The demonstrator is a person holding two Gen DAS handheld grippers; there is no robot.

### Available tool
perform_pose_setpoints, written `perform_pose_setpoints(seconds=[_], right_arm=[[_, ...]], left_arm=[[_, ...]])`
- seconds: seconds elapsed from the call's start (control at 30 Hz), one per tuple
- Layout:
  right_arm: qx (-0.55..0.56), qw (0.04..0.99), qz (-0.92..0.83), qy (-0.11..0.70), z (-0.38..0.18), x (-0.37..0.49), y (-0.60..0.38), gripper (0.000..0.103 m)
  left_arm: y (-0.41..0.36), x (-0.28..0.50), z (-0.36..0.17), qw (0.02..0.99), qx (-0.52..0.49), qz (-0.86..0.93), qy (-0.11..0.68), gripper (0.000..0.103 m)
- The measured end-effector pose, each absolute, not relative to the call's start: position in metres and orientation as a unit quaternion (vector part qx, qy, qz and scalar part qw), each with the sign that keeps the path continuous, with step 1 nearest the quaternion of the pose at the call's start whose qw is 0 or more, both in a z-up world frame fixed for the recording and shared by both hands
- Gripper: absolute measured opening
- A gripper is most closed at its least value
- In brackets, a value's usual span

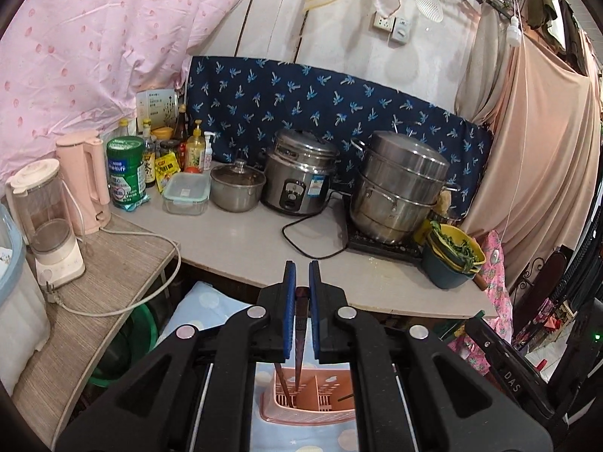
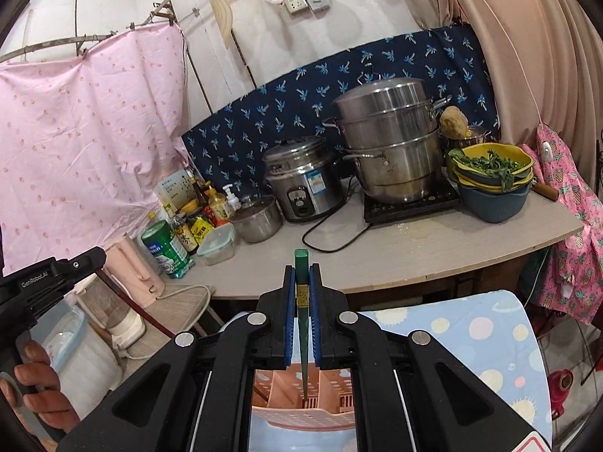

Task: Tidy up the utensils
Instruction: 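Lift both chopsticks into the pink basket and open both grippers, then grasp a green chopstick with left gripper while right gripper grasps a dark-red chopstick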

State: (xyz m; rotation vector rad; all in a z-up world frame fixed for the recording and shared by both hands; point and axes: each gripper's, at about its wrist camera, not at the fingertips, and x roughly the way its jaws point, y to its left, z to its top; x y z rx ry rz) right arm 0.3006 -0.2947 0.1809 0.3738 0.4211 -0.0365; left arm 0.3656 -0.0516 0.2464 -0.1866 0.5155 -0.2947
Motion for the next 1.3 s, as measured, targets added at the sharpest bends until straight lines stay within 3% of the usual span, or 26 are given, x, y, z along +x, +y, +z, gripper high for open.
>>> perform_pose_setpoints(seconds=[0.33, 0.4, 0.47, 0.5, 0.93, 1.3], right_arm=[[0.181, 0.954, -0.040, 0.237, 0.147, 0.309, -0.298, 0.010], [0.182, 0.954, -0.046, 0.234, 0.148, 0.305, -0.300, 0.014], [0.184, 0.955, -0.046, 0.229, 0.151, 0.299, -0.301, 0.021], [0.183, 0.956, -0.048, 0.226, 0.153, 0.295, -0.301, 0.024], [0.151, 0.959, -0.034, 0.236, 0.153, 0.202, -0.271, 0.045], [0.115, 0.947, -0.052, 0.296, 0.088, 0.102, -0.238, 0.046]], left_arm=[[-0.047, 0.377, 0.198, 0.939, -0.095, -0.139, 0.300, 0.009], [-0.043, 0.374, 0.196, 0.940, -0.090, -0.130, 0.302, 0.022], [-0.038, 0.370, 0.196, 0.943, -0.088, -0.118, 0.298, 0.044], [-0.036, 0.366, 0.198, 0.945, -0.088, -0.114, 0.294, 0.046], [-0.018, 0.285, 0.178, 0.950, -0.026, -0.078, 0.303, 0.054], [0.001, 0.198, 0.097, 0.927, 0.020, -0.072, 0.367, 0.054]])
